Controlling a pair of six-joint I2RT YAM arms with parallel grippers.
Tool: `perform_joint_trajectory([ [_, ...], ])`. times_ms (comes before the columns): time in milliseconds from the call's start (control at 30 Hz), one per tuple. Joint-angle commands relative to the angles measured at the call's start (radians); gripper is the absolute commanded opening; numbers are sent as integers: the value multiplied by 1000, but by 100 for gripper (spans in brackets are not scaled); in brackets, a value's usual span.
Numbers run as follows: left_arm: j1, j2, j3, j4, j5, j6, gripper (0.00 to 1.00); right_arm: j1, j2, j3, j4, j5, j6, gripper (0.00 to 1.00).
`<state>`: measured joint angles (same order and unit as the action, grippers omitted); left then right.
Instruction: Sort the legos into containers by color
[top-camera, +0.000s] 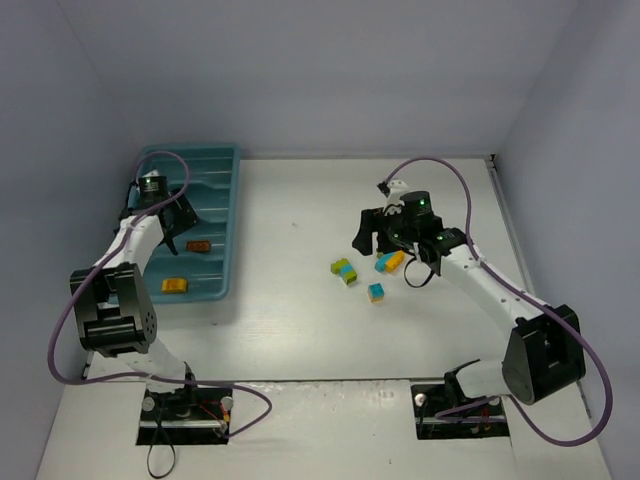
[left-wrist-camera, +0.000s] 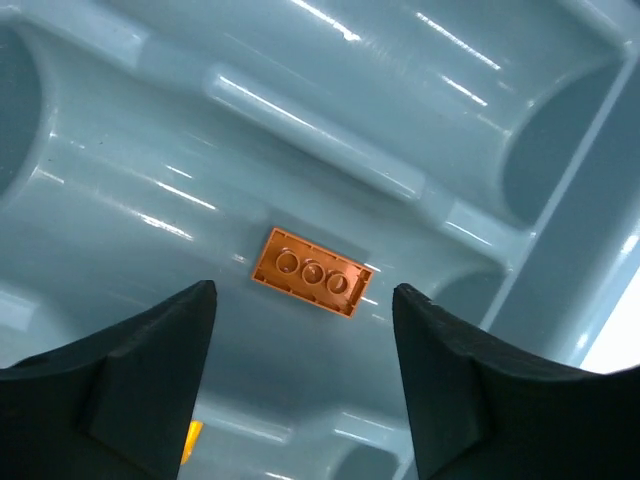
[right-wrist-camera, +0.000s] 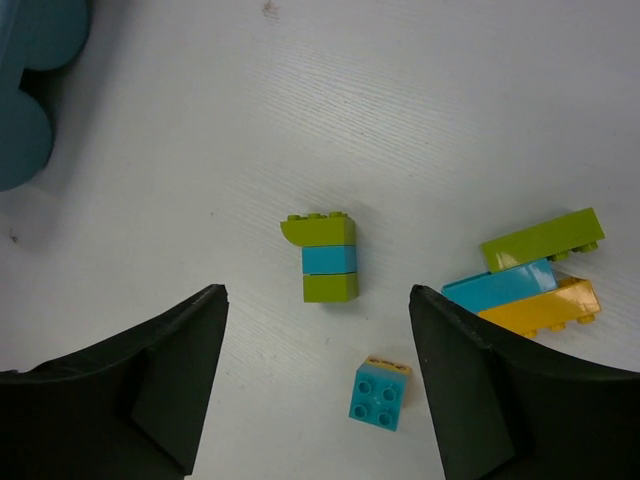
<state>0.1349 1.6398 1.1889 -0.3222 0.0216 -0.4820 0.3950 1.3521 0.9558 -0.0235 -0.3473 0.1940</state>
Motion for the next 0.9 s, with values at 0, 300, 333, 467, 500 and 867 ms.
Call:
perform_joint_trajectory([
  [0,2,-95,51,37,-12,5,66,4,19,1,-4,42,36,67],
  [300,-104,-302,66,-112,115,77,68,152,185,1,-21,180,79,69],
  [333,-179,-311,69,-126,106,91,68,160,199,-3,-15,180,97,68],
  [467,-349,-339,101,-176,74,129,68,185,272,-9,-4,238,156,68],
  [500,-372,-345,107,-181,86,132,68,188,281,-9,-4,249,160,68],
  [867,-468,-341,83,-176,178,128,68,191,355,12,-3,297,104,50],
])
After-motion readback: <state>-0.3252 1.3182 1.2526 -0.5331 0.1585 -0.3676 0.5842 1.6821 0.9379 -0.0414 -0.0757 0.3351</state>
